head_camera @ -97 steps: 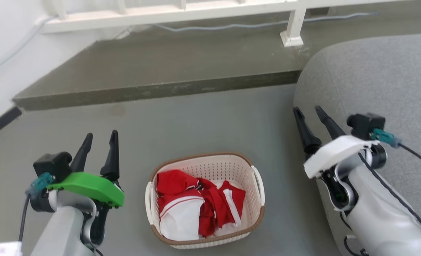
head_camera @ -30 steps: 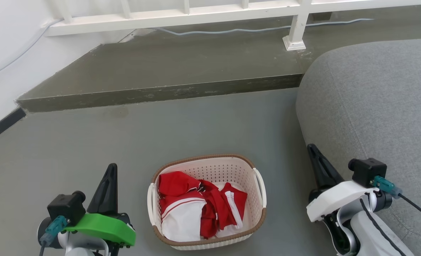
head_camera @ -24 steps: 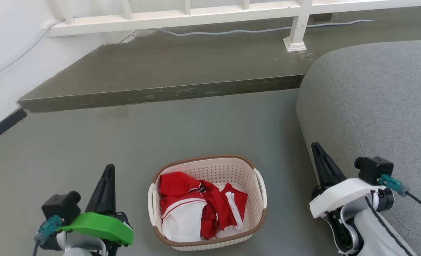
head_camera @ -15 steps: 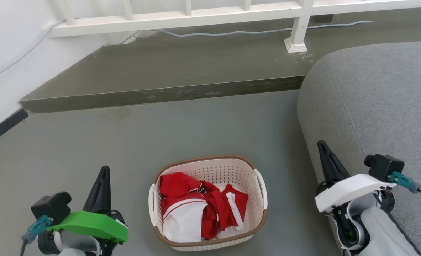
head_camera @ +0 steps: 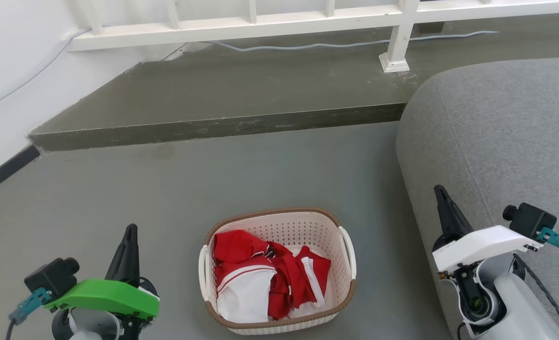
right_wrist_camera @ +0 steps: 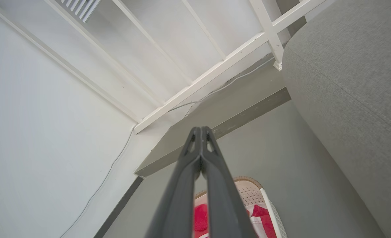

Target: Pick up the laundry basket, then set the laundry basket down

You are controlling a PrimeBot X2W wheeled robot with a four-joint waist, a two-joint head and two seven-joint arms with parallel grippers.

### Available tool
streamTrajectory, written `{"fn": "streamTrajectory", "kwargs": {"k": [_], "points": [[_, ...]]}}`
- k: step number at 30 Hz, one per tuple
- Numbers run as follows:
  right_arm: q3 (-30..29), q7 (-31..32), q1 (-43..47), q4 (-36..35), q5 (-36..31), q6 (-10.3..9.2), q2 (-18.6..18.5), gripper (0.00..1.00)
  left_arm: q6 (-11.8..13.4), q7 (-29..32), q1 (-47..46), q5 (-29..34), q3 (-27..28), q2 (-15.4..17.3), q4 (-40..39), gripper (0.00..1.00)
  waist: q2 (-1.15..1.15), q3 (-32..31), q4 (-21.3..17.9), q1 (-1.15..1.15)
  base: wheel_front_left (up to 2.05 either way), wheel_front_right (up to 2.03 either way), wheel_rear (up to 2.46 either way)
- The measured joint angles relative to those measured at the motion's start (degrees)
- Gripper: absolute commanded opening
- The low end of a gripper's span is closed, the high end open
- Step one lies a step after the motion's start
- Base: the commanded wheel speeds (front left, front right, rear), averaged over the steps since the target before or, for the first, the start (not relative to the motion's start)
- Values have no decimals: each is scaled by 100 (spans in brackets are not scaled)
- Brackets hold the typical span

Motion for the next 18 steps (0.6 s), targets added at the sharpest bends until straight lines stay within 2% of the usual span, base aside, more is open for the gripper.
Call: {"fn": "streamTrajectory", "kwargs": {"k": [18], "points": [[-471,337,6,-34,1121,107,85,0,-31,354,-7,-1150,286,-10,82,0,0,-42,32,0,0,0,0]]}}
